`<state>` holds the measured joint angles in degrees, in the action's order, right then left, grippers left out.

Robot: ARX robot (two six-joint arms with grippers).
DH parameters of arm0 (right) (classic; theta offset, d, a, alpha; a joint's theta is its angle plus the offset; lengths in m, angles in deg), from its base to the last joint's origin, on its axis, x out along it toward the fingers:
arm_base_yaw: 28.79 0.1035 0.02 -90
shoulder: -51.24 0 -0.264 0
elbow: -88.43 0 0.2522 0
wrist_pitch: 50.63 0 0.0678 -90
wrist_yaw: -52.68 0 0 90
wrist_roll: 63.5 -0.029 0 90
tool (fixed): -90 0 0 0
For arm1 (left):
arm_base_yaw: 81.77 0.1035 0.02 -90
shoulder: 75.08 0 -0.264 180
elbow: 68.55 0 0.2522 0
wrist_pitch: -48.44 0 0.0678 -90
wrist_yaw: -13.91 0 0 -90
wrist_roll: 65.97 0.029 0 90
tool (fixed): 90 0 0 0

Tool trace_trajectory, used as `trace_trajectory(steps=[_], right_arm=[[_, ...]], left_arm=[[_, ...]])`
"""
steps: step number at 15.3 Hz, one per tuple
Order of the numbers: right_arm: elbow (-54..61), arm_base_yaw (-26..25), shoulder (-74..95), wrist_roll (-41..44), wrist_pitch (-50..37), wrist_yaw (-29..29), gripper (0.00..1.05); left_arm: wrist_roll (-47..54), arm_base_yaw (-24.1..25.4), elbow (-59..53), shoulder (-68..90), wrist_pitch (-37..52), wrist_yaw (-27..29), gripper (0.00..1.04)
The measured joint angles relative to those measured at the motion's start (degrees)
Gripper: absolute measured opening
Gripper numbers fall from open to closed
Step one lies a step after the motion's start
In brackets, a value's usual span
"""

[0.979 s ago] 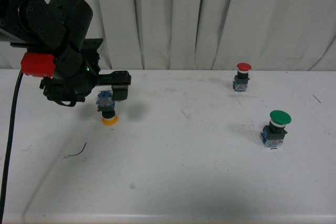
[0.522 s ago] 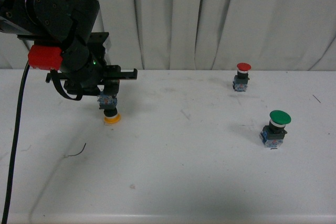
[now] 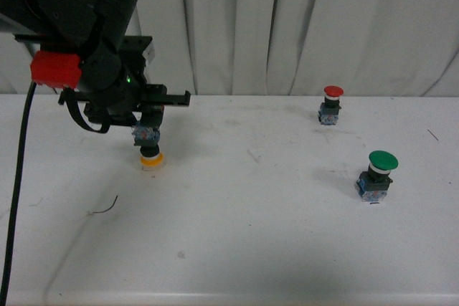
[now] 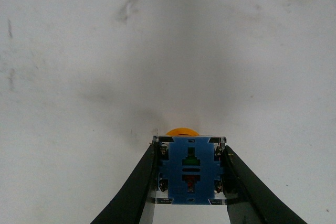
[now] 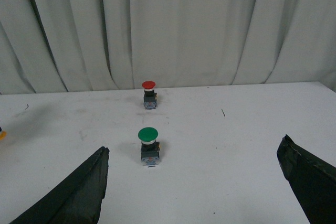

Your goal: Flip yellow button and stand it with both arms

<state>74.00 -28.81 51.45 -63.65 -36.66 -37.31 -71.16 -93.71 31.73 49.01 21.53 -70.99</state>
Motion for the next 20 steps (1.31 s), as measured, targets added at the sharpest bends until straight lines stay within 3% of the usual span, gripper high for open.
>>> trace_trajectory(steps=[7,8,14,17,19,20], right_arm=[[0.0,0.0,0.0,0.0,0.0,0.0,0.98],[0.0,0.0,0.0,0.0,0.0,0.0,0.98],[0.0,0.0,0.0,0.0,0.0,0.0,0.98],[0.0,0.0,0.0,0.0,0.0,0.0,0.98],[0.0,0.0,0.0,0.0,0.0,0.0,0.98],[0.0,0.0,0.0,0.0,0.0,0.0,0.98]], left_arm=[[0.9,-6.8,-13.6,-22.6,5.9,1.0,0.3],[-4.5,-7.9,-19.3,-29.2,14.4,-7.1,0.3],[-22.2,-5.7,-35.8,-35.6,48.6,-33.9,0.3],[-32.4,-2.7,-41.8,-32.7,71.6,-43.8,0.3],[-40.1,-1.9,-46.5,-27.7,85.5,-44.5,0.3],[-43.1,-2.2,-46.9,-25.9,86.5,-45.4,0.3]])
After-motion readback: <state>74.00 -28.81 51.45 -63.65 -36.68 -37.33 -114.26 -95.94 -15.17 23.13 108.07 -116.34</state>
